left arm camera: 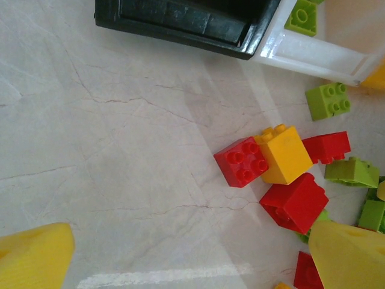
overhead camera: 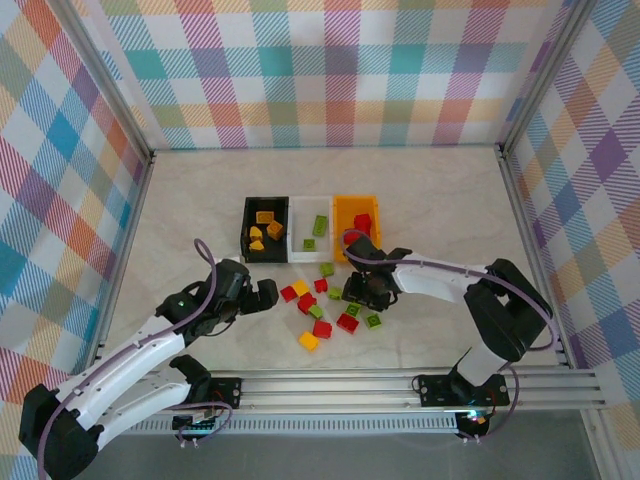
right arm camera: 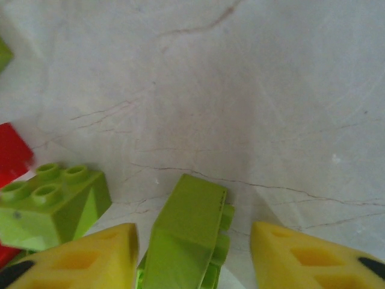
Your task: Sort the legos into containers by color
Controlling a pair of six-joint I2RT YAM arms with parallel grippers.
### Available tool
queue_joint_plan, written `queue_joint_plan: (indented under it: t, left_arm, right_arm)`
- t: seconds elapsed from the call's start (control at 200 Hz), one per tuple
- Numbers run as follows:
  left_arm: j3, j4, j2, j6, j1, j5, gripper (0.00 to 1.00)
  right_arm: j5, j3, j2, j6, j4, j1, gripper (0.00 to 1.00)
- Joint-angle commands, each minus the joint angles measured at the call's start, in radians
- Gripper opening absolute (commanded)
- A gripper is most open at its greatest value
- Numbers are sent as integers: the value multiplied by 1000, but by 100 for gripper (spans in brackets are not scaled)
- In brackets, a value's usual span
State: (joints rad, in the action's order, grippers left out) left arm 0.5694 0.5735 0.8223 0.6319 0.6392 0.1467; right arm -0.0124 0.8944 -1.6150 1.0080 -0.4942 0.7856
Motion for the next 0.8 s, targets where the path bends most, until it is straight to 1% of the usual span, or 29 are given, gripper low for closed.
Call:
queue_joint_plan:
  t: [0.0, 0.13, 0.24, 0.405, 0.51, 0.635, 0.795]
  left_arm:
    - [-14, -13, -23, -6, 3, -9, 100]
    - [-10, -9, -36, -4, 2, -15, 100]
    - [2, -5, -36, -5, 3, -19, 100]
    - [15, 11, -28, -11, 2, -9, 100]
    - [12, 9, -25, -6, 3, -11, 100]
    - [10, 2, -18, -4, 2, -26, 100]
    - [17, 12, -6, -4, 4, -45, 100]
  right_arm:
    - [16, 1, -23, 47, -13, 7, 44]
    - [-3, -9, -6, 40, -3, 7, 34]
    - [-57, 9, 30, -15, -29, 7, 29]
    - [-121, 62, 125, -159, -59, 7, 27]
    - [-101, 123, 152, -281, -50, 6, 27]
    - [-45, 271, 77, -413, -39, 6, 28]
    - [-54, 489, -118, -491, -47, -7, 29]
